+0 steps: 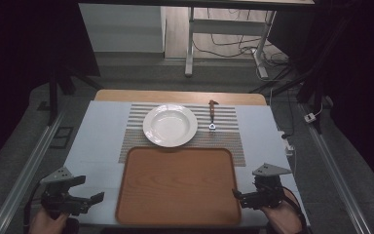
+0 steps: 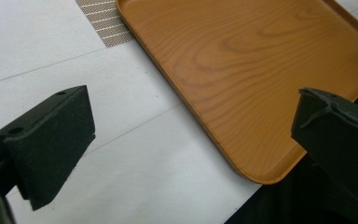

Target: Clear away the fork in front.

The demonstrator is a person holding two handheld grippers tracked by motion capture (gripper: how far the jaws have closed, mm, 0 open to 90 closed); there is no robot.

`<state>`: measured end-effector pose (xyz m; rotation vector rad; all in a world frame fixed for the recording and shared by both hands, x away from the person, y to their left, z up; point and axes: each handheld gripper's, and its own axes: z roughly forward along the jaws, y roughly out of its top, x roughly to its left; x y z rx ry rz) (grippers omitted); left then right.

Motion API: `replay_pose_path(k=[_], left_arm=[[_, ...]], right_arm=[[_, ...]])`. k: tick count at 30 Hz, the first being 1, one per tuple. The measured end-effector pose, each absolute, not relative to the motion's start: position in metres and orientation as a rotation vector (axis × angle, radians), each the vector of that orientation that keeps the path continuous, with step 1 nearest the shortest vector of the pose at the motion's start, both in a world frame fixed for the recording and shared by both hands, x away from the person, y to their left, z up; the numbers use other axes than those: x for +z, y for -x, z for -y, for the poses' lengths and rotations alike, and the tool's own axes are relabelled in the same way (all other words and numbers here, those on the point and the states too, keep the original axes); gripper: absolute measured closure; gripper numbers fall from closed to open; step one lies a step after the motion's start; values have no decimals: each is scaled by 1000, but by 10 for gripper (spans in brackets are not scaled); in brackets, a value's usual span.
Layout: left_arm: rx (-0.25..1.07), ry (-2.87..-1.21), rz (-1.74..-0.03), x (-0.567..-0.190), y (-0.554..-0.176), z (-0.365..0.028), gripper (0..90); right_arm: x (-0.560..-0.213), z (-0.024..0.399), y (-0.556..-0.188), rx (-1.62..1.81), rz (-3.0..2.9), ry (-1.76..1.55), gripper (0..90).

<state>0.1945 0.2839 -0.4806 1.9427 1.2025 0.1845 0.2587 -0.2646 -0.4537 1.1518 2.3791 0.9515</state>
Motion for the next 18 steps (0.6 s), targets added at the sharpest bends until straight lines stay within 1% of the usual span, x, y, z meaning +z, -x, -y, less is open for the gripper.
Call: replay_pose_path(k=[18], left_arm=[[181, -1939, -1212, -481, -195, -284, 0]], right_arm=[[-459, 232, -263, 801, -2445, -958, 0]])
